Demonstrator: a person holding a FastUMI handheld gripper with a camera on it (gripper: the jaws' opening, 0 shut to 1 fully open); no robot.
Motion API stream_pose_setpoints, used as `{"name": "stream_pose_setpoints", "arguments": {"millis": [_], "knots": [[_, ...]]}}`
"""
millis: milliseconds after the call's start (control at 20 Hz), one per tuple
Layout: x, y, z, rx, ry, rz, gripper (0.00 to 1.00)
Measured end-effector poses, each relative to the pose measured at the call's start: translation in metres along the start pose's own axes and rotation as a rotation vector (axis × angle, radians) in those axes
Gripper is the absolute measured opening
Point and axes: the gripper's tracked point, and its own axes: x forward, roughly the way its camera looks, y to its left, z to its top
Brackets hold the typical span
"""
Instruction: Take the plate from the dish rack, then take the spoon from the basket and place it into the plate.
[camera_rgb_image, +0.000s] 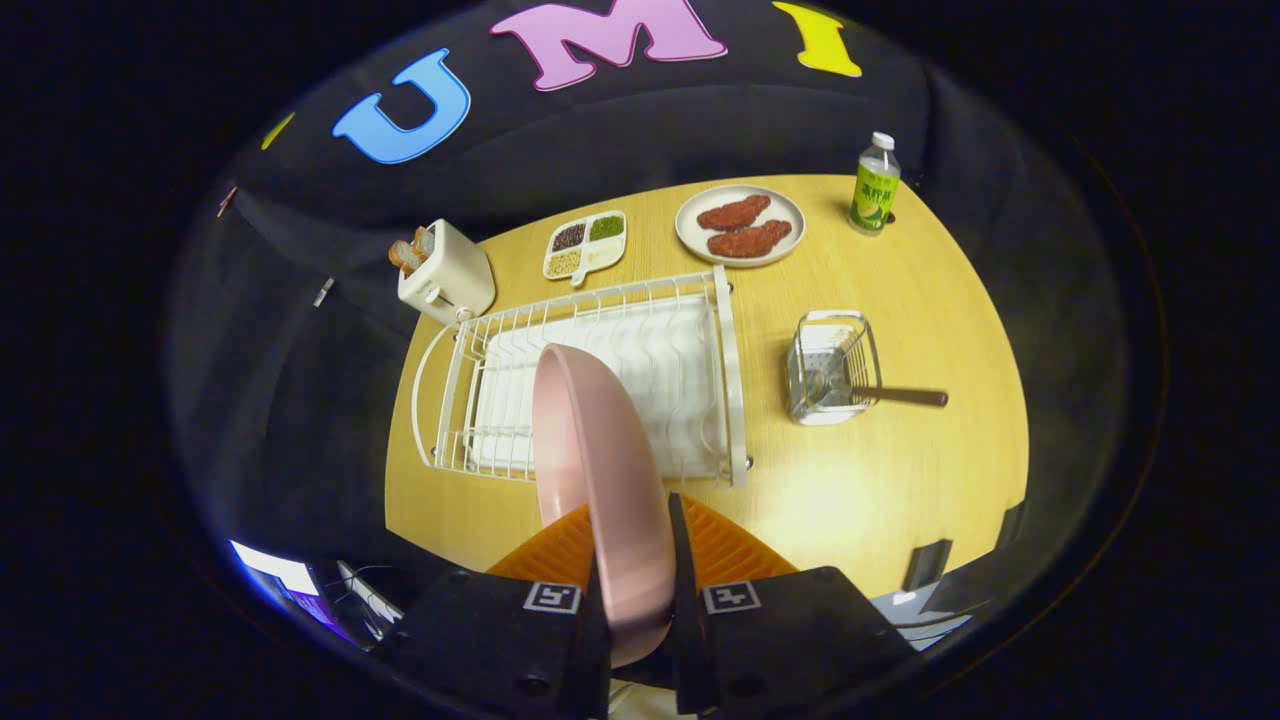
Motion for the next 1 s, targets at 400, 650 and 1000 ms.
{"name": "stream_pose_setpoints", "arguments": {"millis": [400, 650, 1000], "knots": [[0.057, -0.003, -0.1, 0.095, 0.06, 0.091, 0.3], [0.093, -0.019, -0.125, 0.118, 0.073, 0.079, 0.3], [0.112, -0.009, -0.128, 0.167, 0.06, 0.171, 0.3]]}}
